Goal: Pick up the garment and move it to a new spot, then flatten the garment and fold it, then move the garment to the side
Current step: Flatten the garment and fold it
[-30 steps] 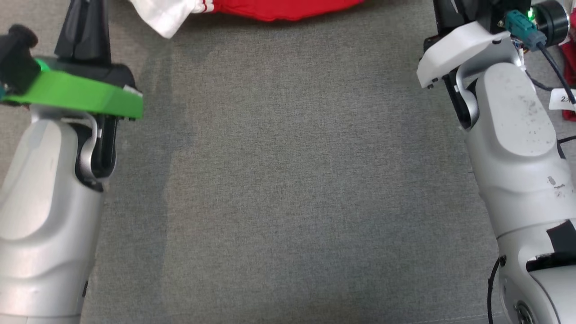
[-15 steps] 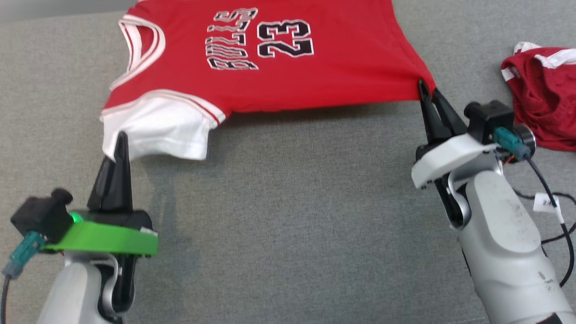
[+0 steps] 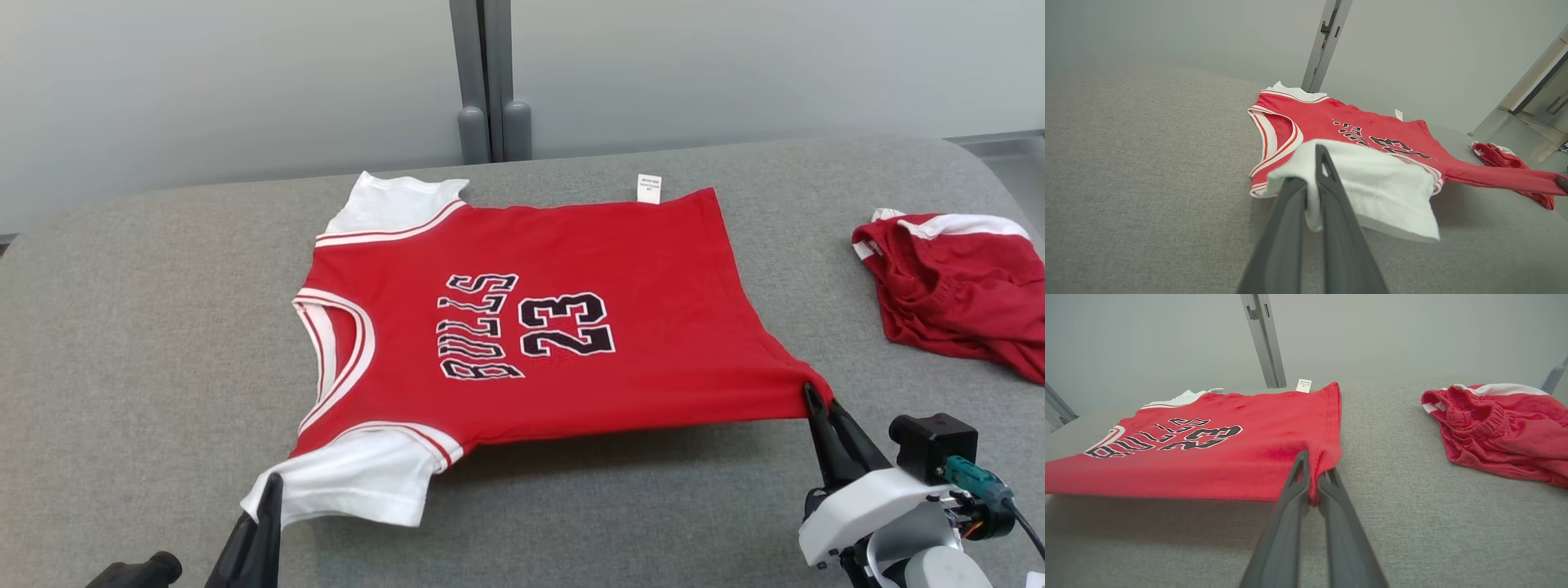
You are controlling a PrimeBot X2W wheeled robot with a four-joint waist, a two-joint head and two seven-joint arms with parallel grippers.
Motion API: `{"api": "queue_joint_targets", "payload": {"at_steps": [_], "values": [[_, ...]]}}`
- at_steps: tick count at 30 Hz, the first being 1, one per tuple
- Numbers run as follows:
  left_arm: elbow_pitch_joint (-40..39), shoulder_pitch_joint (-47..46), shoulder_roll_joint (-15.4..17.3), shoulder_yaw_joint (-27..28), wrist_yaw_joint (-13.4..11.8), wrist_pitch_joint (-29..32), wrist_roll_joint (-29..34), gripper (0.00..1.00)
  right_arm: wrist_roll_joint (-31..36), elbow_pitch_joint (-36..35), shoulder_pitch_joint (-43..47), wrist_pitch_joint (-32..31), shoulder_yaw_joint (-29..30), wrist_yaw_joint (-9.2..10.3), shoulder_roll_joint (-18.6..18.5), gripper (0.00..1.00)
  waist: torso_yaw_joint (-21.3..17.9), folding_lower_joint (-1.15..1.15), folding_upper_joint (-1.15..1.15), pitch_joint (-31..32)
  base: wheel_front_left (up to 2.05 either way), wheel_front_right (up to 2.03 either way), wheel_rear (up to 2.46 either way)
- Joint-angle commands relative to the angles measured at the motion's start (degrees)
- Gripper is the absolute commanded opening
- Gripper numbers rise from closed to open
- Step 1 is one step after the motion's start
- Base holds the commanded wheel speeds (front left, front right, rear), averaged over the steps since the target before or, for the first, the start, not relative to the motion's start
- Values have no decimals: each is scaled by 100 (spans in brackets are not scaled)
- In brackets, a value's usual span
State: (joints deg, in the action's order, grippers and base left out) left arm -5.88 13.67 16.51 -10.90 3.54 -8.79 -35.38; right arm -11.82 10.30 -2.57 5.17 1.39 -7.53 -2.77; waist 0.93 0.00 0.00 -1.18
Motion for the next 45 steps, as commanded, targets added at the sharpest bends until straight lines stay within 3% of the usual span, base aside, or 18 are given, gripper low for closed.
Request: {"api": "queue_joint_targets", "payload": {"at_steps": [1,13,22,35,45], "values": [[49,48,49,3,-28,3,12,0,34,-30,91,-63,33,10,-26,0,0,0,0,10,0,0,0],[928,-560,-140,-314,146,17,-66,0,135,639,-242,-515,-101,10,-25,0,-52,0,0,-179,0,0,0],[1548,-1595,-176,-498,301,-106,-32,0,-89,1235,-796,-658,-141,10,-23,0,-1,0,0,-495,0,0,0],[2949,-3648,-321,-726,381,-440,158,0,-37,1863,-2072,-422,-29,10,-24,0,-26,0,0,-1150,0,0,0],[3736,-4133,-396,-900,399,-598,115,0,-156,2635,-2728,65,-85,10,-25,3,-41,0,0,-1291,0,0,0]]}}
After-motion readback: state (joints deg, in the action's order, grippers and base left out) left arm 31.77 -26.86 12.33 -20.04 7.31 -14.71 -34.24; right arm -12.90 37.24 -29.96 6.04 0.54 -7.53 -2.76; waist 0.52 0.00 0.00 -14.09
